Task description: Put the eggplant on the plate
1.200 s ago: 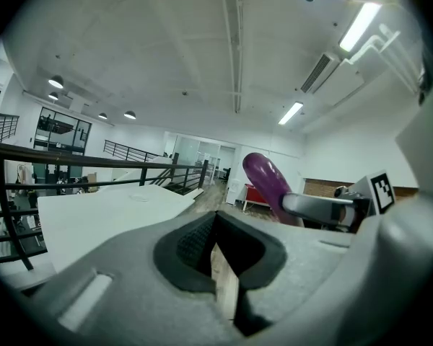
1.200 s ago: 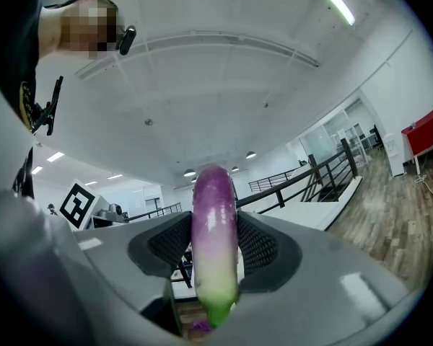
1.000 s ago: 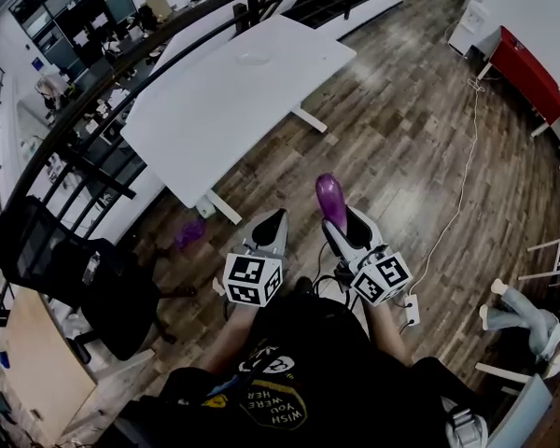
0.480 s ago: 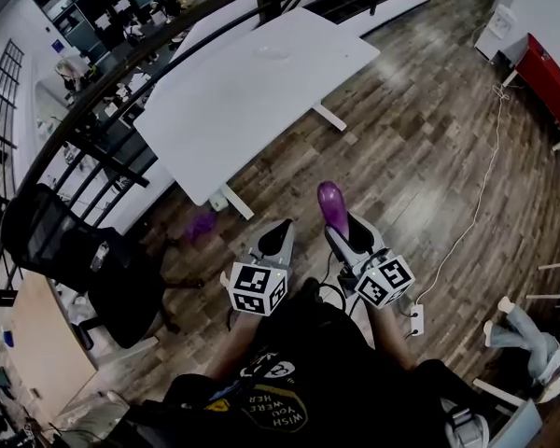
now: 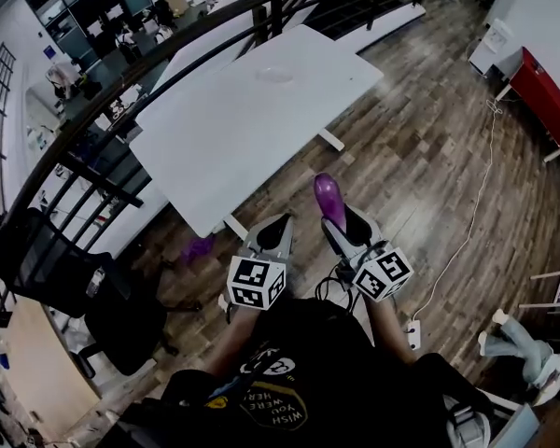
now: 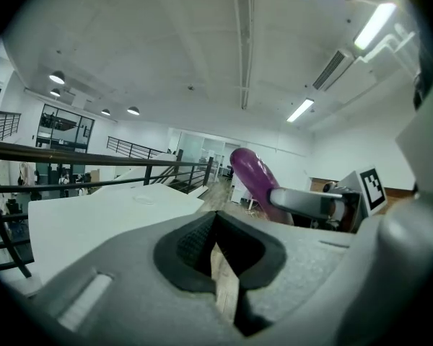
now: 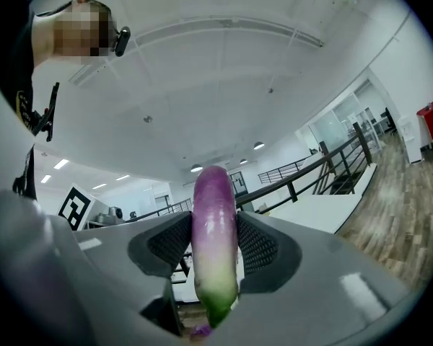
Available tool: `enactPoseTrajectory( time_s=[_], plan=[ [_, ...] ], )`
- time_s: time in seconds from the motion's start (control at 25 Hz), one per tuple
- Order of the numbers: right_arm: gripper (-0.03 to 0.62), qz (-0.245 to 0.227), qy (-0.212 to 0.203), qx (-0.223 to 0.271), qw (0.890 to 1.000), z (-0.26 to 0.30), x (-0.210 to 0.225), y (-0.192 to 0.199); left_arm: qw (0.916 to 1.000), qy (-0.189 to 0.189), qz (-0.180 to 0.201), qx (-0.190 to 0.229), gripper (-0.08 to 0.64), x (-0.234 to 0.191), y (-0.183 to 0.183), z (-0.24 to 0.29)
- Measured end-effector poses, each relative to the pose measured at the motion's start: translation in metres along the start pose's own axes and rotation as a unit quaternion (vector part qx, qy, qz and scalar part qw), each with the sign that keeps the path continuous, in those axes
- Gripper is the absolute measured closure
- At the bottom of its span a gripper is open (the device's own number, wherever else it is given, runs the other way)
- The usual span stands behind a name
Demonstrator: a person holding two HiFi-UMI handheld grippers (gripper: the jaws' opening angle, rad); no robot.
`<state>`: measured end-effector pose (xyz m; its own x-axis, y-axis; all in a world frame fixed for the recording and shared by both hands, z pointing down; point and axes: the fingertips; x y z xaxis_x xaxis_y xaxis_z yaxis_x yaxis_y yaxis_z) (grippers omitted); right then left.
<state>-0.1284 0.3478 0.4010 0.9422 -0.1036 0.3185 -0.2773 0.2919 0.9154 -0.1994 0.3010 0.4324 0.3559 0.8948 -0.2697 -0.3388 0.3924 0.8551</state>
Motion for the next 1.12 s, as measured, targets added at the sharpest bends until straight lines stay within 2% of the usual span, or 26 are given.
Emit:
enactPoseTrajectory(
  time_s=[0.2,0.48,0.64,0.84,0.96,1.12],
  plan=[
    [0.39,0.021,0.019,-0.012,1.0,0.028,0.014,-0.006,0.9989,0.04,-0.004,-0.027,0.555,-0.022,-0.007,0.031],
    [0.39,0.05,0.022,-0.031,0.998,0.059,0.075,-0.004,0.9977,0.047,-0.013,-0.047,0.555,-0.036,-0.021,0.092],
    [0.39,0.033,0.002,-0.029,0.999,0.072,0.115,-0.034,0.9987,0.031,-0.015,-0.037,0.555,-0.038,-0.051,0.137],
    [0.39,0.012,-0.022,-0.024,0.999,0.076,0.177,-0.069,0.9983,0.034,-0.041,-0.024,0.555,-0.026,-0.09,0.205],
    [0.39,0.016,-0.035,-0.029,0.999,0.086,0.216,-0.075,0.9984,0.015,-0.052,-0.02,0.555,-0.033,-0.102,0.237],
    [0.39,0.023,-0.056,-0.047,0.997,0.109,0.264,-0.087,0.9985,-0.01,-0.041,-0.036,0.555,-0.038,-0.118,0.273]
  ],
)
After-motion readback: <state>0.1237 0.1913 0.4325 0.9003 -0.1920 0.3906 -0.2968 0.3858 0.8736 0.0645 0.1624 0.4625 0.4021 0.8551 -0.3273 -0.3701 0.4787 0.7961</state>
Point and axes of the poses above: the fingertips, and each gripper's own axes: z forward along the fingers, x to its right, y out of its underside, and after that the axes turned 13 degrees about -x, right-handed
